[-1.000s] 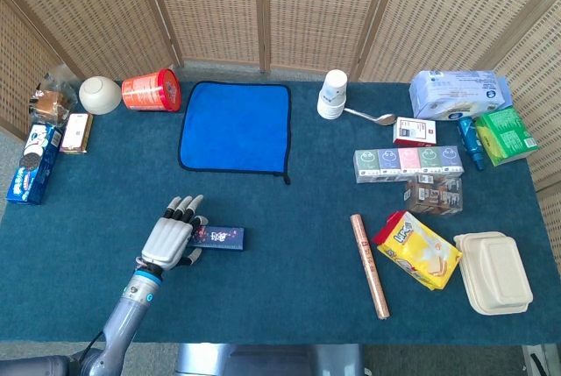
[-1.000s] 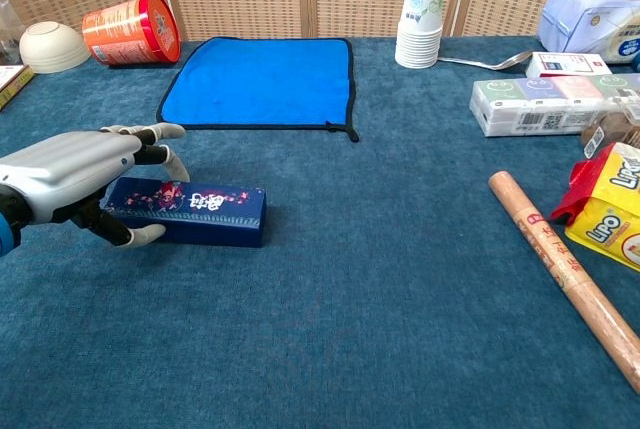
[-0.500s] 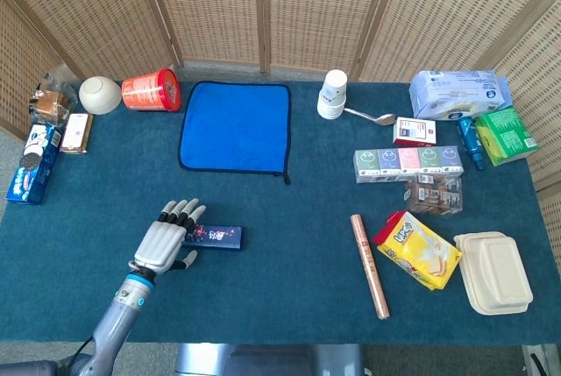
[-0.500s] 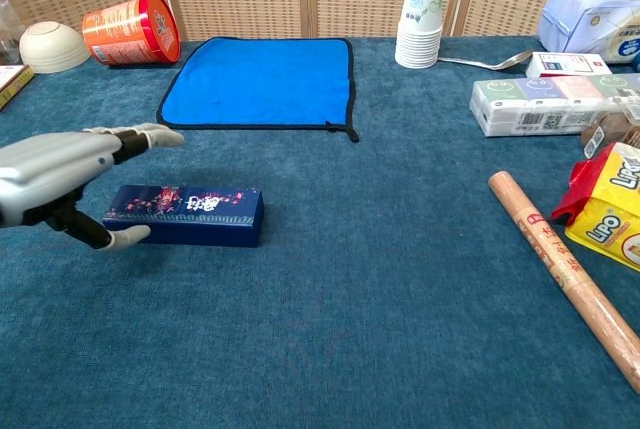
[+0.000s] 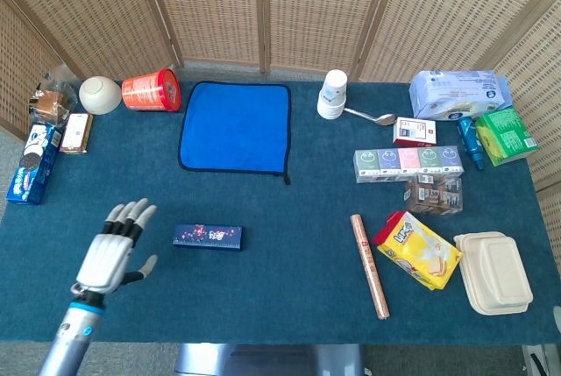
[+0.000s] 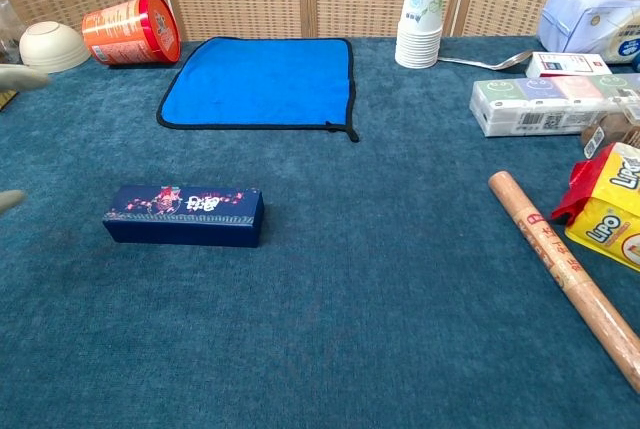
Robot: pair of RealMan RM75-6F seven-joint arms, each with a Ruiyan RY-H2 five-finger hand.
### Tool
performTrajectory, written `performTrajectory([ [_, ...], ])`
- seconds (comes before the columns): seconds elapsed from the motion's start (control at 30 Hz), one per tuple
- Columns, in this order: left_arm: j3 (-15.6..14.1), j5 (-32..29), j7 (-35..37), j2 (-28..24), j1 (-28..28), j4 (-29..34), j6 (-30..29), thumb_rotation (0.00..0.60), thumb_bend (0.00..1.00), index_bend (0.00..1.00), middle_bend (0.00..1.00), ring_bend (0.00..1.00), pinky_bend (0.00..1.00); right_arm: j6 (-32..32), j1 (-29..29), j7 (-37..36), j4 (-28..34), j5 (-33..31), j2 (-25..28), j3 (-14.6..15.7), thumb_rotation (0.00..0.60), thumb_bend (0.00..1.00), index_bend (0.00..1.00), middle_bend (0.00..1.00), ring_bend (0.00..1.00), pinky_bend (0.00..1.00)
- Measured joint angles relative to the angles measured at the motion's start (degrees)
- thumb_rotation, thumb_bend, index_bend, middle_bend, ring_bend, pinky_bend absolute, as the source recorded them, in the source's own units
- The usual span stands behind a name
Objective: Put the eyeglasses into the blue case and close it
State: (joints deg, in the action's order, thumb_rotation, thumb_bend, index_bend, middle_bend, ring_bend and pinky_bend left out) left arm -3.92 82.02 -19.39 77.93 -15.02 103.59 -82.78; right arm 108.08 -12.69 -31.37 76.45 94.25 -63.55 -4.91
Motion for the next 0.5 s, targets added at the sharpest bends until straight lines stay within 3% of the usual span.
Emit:
performTrajectory([
  [0.23,-2.0,2.3,4.4,-3.3,4.3,0.0,-3.7,0.539,0.31,0.02,0.00,0.00,0.00,-0.9,1.7,3.4,1.1,3.0,0.4,1.0,0.600,0.31,0.00,0.01,0.00,0.14],
  [0.5,-2.1,2.8,7.4,-5.1,6.6,-0.5,-4.5,0.538,0.31,0.02,0.00,0.00,0.00,-2.4,3.4,8.3,3.8,6.5,1.6,3.0,0.600,0.32,0.00,0.03,0.00,0.14],
])
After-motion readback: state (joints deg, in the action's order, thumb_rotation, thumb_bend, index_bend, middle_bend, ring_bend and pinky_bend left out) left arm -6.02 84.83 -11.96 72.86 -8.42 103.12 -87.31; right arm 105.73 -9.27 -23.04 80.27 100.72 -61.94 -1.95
